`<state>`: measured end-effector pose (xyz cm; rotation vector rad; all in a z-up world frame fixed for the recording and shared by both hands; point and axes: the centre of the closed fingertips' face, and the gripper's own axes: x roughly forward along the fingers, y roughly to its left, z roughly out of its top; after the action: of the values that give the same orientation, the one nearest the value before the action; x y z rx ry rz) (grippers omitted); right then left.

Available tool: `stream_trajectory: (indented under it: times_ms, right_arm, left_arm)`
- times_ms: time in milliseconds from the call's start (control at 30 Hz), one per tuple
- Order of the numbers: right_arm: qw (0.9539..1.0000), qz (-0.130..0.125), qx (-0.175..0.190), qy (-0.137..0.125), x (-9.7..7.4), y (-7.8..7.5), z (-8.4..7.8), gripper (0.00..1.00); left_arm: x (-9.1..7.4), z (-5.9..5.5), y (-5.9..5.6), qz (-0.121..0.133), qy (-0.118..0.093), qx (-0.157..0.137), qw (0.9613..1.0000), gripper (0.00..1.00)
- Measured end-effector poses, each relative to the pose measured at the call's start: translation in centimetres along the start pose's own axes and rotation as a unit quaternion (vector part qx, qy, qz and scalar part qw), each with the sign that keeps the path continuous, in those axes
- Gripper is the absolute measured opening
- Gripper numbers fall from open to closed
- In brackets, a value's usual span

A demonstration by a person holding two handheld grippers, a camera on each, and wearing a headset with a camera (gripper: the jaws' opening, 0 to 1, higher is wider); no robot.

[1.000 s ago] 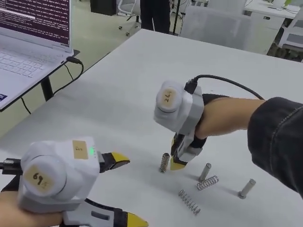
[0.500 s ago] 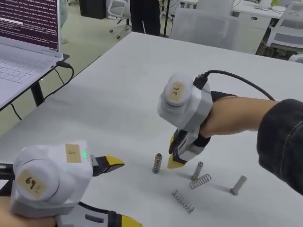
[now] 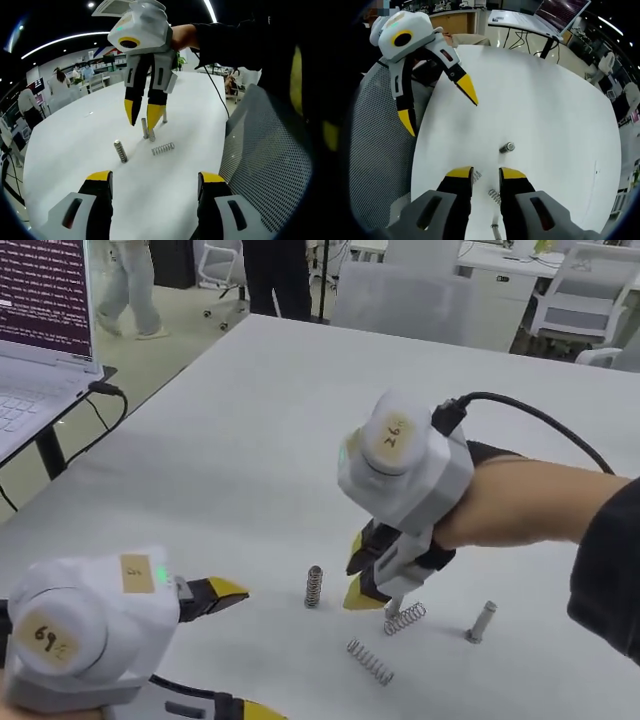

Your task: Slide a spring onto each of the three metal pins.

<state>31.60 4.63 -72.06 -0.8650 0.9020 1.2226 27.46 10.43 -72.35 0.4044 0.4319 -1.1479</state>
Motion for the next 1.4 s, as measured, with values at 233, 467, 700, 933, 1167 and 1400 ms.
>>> stream_trajectory:
  times_ms: [233, 467, 700, 933, 1167, 1400]
  right_arm:
    - [0.9998, -0.002, 0.020, 0.000, 0.5, 2.1, -1.7, 0.17]
    - [0.9984, -0.004, 0.057, -0.002, 1.4, 3.6, -3.4, 0.16]
    - [0.9947, -0.018, 0.101, 0.000, 2.3, 3.7, -4.7, 0.16]
    - [0.9905, -0.026, 0.135, 0.005, 3.3, 3.3, -5.9, 0.16]
    - [0.9875, -0.026, 0.155, 0.012, 4.2, 3.2, -6.7, 0.16]
    - [0.9862, -0.028, 0.162, 0.019, 4.9, 3.3, -7.0, 0.15]
  left_arm:
    - [0.1, 0.1, -0.2, -0.005, 0.001, 0.005, 1.0000, 0.65]
    - [0.1, 0.2, -0.3, -0.009, 0.001, 0.010, 0.9999, 0.64]
    - [0.1, 0.3, -0.4, -0.014, 0.004, 0.016, 0.9998, 0.63]
    - [0.2, 0.4, -0.5, -0.016, 0.004, 0.020, 0.9997, 0.63]
    - [0.3, 0.4, -0.5, -0.020, 0.008, 0.024, 0.9995, 0.63]
    - [0.3, 0.3, -0.7, -0.022, 0.010, 0.024, 0.9994, 0.62]
